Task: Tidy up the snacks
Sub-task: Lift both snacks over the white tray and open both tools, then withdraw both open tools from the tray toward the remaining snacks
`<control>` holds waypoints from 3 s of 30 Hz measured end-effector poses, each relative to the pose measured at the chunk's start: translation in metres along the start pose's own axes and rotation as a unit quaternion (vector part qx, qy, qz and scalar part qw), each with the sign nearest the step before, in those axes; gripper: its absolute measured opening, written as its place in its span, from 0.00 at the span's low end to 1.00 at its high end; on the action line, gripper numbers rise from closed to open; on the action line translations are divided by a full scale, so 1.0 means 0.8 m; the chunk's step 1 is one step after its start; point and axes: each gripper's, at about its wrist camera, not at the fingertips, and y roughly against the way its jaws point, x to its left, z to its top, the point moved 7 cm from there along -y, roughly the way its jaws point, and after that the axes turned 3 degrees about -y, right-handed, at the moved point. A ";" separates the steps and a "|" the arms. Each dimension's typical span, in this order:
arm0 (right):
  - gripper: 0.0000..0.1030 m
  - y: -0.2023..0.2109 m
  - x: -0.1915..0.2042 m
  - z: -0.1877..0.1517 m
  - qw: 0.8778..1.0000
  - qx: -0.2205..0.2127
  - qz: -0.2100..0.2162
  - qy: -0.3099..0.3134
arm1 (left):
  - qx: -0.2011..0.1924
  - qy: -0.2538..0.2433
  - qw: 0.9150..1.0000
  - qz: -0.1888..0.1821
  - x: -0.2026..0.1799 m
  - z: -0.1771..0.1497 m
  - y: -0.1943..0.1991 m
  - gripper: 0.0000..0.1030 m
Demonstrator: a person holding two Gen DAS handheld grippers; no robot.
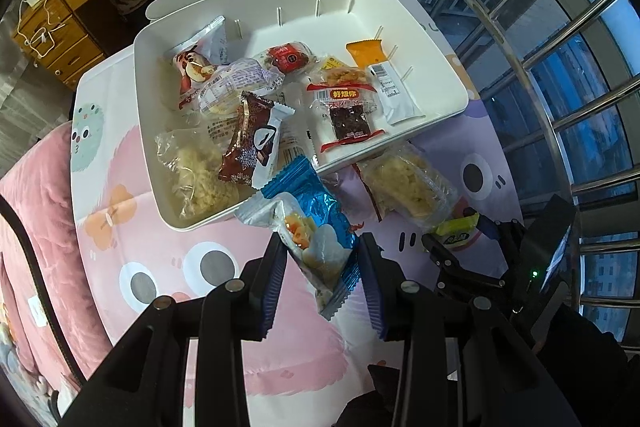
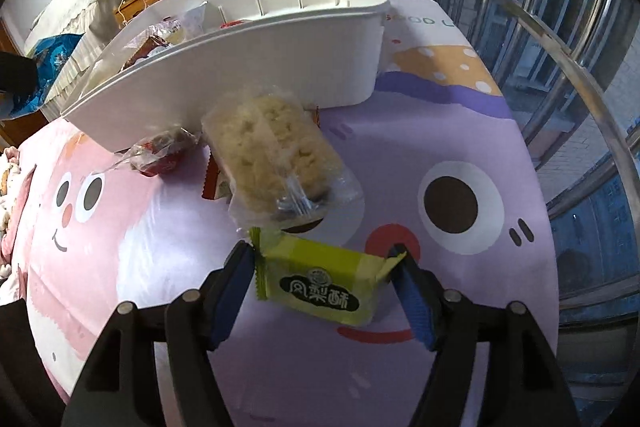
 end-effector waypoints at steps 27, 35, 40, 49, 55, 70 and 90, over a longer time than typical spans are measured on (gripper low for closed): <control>0.51 0.046 -0.001 0.008 0.999 0.010 0.001 -0.042 | -0.005 -0.035 0.999 -0.002 0.016 0.038 0.005 0.34; 0.51 0.078 0.009 0.069 0.999 -0.033 -0.013 -0.022 | -0.013 -0.056 0.998 -0.007 0.018 0.058 0.007 0.34; 0.51 0.092 0.022 0.110 0.998 -0.065 -0.016 -0.012 | -0.023 -0.059 0.998 -0.014 0.022 0.071 0.006 0.34; 0.52 0.097 0.024 0.173 0.992 -0.116 -0.014 -0.042 | -0.049 -0.060 0.996 -0.040 0.029 0.094 0.002 0.35; 0.54 0.091 0.021 0.209 0.988 -0.139 -0.009 -0.062 | -0.061 -0.042 0.996 -0.052 0.031 0.103 -0.006 0.38; 0.62 0.091 0.007 0.213 0.988 -0.121 0.006 -0.096 | -0.044 -0.011 0.998 -0.039 0.028 0.086 -0.001 0.68; 0.63 0.107 -0.013 0.157 0.995 -0.076 0.034 -0.056 | -0.014 0.076 0.997 -0.022 0.001 0.023 -0.011 0.75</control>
